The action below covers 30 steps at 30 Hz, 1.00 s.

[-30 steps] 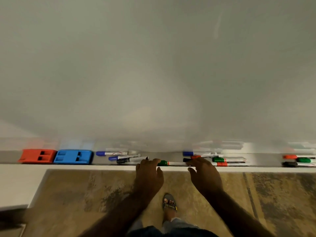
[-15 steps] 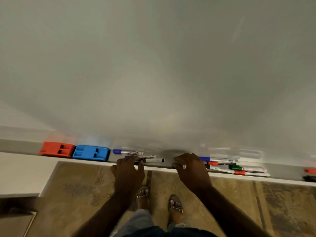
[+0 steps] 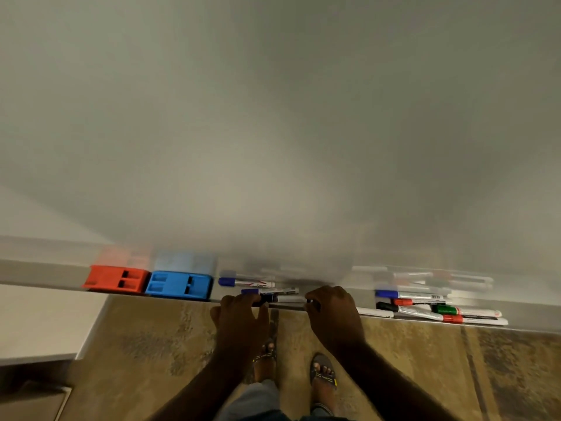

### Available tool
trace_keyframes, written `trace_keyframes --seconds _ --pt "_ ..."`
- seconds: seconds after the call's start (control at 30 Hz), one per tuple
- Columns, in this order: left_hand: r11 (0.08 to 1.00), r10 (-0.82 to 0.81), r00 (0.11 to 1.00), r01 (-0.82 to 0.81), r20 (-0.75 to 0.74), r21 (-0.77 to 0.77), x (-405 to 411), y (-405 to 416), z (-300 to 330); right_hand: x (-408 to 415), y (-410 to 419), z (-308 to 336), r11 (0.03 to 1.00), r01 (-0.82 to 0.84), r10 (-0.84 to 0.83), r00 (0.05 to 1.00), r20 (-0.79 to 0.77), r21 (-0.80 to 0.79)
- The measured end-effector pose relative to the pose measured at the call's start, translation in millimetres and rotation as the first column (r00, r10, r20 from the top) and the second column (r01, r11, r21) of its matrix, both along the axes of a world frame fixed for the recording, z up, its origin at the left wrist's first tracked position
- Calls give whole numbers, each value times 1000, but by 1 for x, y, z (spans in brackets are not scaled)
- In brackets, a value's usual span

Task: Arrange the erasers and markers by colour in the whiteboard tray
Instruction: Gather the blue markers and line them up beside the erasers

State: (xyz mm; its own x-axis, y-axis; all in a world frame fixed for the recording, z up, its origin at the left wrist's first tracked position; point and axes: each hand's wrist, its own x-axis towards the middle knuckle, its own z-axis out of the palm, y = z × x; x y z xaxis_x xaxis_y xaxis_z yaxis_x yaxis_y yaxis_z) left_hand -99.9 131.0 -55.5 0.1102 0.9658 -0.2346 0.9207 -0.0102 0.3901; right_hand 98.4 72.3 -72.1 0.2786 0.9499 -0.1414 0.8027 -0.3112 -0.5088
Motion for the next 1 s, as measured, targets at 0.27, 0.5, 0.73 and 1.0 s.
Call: trace_keyframes --seconds 0.27,0.5,0.73,1.0 --pt "999 -47 999 46 25 29 5 -6 2 3 -10 4 995 76 -73 996 -42 62" --pt "988 -146 977 135 157 82 40 -19 10 38 -40 18 966 236 -225 969 -103 107" --pt "956 -293 885 275 362 100 99 -24 18 87 -62 25 937 328 -323 945 -59 118" --pt "954 -300 919 293 255 68 135 -16 6 115 -69 15 944 314 -319 947 38 103"
